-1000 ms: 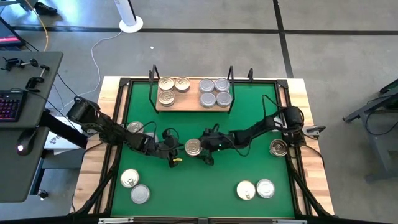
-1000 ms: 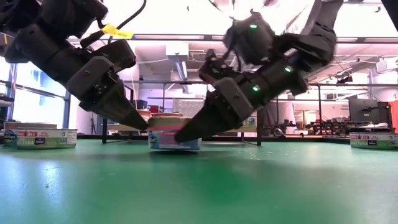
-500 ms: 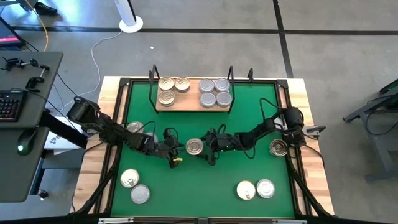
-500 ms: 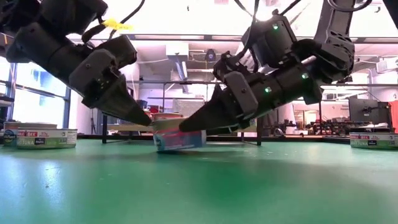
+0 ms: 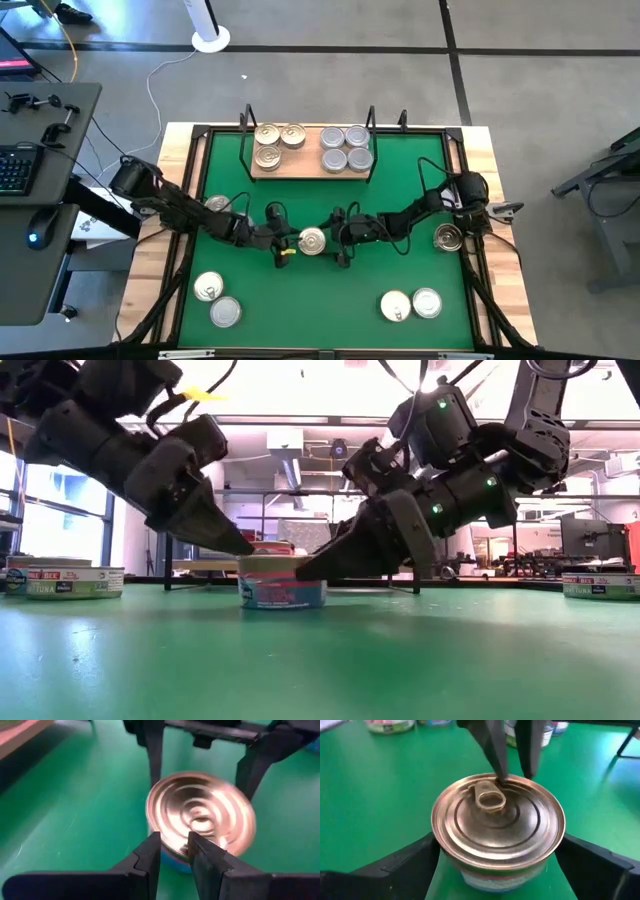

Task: Stack canned seafood by type on shelf
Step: Put the blue/pink tuna can on the shelf and align with the other blue/pink tuna can

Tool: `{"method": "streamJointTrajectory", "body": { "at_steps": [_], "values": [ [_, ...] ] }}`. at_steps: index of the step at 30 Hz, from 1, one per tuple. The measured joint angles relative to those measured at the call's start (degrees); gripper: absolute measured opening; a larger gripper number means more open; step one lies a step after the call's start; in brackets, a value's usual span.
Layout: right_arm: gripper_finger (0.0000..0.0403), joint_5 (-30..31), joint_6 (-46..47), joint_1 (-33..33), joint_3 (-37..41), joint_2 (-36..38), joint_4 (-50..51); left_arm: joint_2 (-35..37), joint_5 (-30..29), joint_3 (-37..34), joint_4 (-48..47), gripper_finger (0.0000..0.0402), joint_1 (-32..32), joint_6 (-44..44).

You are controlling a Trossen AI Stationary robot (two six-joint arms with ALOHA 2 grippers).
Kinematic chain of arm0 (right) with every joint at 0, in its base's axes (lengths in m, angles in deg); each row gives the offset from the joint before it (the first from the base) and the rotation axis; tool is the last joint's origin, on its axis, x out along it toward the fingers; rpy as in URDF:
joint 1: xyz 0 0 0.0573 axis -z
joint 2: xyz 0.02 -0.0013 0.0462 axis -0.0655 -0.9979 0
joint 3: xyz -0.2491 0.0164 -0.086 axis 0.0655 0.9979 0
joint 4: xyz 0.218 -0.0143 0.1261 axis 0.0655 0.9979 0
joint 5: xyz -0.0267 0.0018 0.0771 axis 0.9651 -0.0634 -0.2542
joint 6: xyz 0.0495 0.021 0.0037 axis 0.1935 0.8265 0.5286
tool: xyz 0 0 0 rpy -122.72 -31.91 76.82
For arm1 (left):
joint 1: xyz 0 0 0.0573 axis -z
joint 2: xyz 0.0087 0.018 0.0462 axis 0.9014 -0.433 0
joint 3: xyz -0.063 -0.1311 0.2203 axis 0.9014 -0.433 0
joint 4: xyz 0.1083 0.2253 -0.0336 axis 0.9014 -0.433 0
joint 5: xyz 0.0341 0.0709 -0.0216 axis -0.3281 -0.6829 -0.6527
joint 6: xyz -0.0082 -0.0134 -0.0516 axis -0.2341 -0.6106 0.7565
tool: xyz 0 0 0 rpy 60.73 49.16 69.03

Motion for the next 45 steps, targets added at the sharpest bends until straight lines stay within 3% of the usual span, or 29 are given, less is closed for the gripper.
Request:
{"method": "streamJointTrajectory", "body": {
  "at_steps": [4, 11, 14, 26, 32, 39, 45],
  "values": [
    [0.0374, -0.6, -1.7, 0.9, 0.1, 0.0, 0.9, -2.7, 0.1, 0.1, 2.4, 0.0085, -0.9, -2.6],
    [0.0374, -2.0, -1.5, 2.4, -5.0, 0.3, 12.2, -5.5, 0.6, 0.0, 7.6, 0.0085, -2.5, -5.7],
    [0.0374, -6.0, -2.4, 3.1, -6.0, 0.1, 12.6, -5.4, 1.7, 0.0, 7.6, 0.0085, -3.1, -5.9],
    [0.0369, -7.4, -2.9, 4.0, -6.2, 0.0, 13.8, -5.2, 2.4, 0.0, 7.6, 0.0085, -3.4, -5.7],
    [0.0328, -7.0, -2.3, 4.1, -6.2, -0.1, 13.4, -3.0, 2.4, -0.2, 5.4, 0.0085, -3.4, -3.4],
    [0.0256, -6.0, 1.7, 3.9, -5.8, -4.0, 9.7, 3.0, 2.8, -0.2, -5.2, 0.0085, -3.1, 0.3],
    [0.0181, 0.9, 3.8, 1.6, -5.7, -4.1, 6.7, 9.7, 2.0, -0.1, -16.3, 0.0085, -1.7, 4.7]
  ]
}}
